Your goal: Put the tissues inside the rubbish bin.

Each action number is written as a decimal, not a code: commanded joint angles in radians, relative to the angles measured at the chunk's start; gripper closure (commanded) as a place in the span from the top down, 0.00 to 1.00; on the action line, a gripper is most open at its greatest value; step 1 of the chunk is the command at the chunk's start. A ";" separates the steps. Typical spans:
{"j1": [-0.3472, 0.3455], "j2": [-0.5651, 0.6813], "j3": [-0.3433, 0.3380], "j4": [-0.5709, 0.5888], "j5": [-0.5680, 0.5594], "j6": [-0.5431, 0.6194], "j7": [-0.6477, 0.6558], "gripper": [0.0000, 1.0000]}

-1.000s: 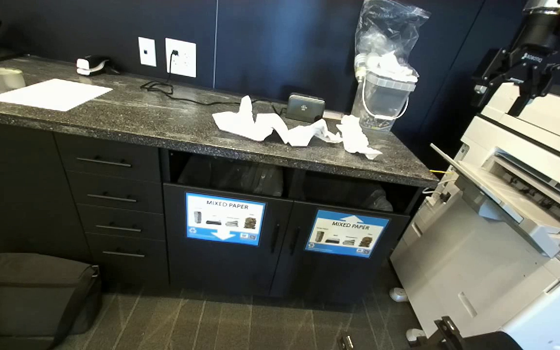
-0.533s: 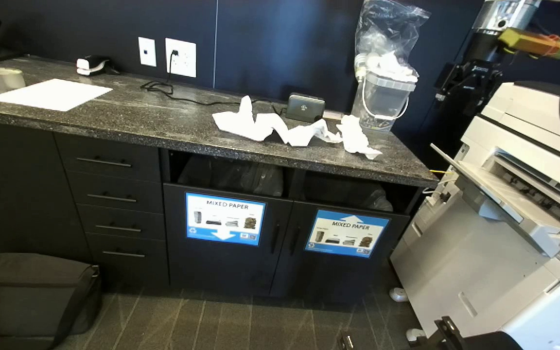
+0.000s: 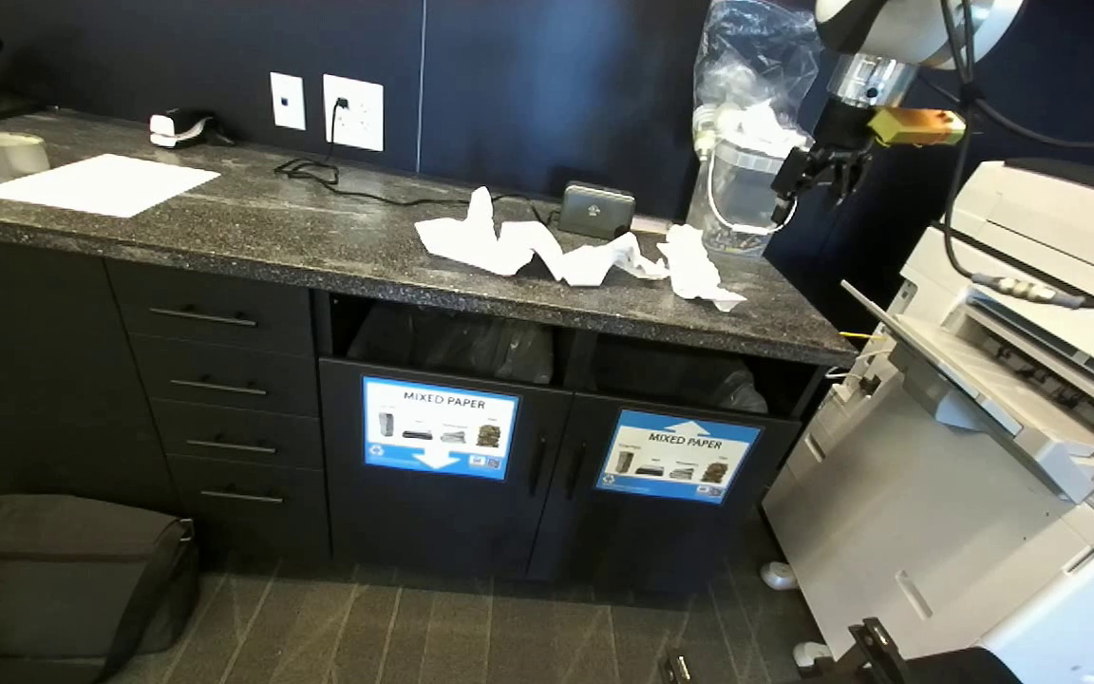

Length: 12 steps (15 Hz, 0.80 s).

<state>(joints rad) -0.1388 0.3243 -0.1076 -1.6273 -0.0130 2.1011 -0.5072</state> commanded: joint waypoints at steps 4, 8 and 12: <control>-0.061 0.196 0.110 0.238 0.097 -0.010 -0.176 1.00; -0.062 0.299 0.137 0.355 0.107 -0.035 -0.197 1.00; -0.049 0.444 0.134 0.522 0.095 -0.102 -0.115 1.00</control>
<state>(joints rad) -0.1846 0.6379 0.0176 -1.2906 0.0782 2.0749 -0.6744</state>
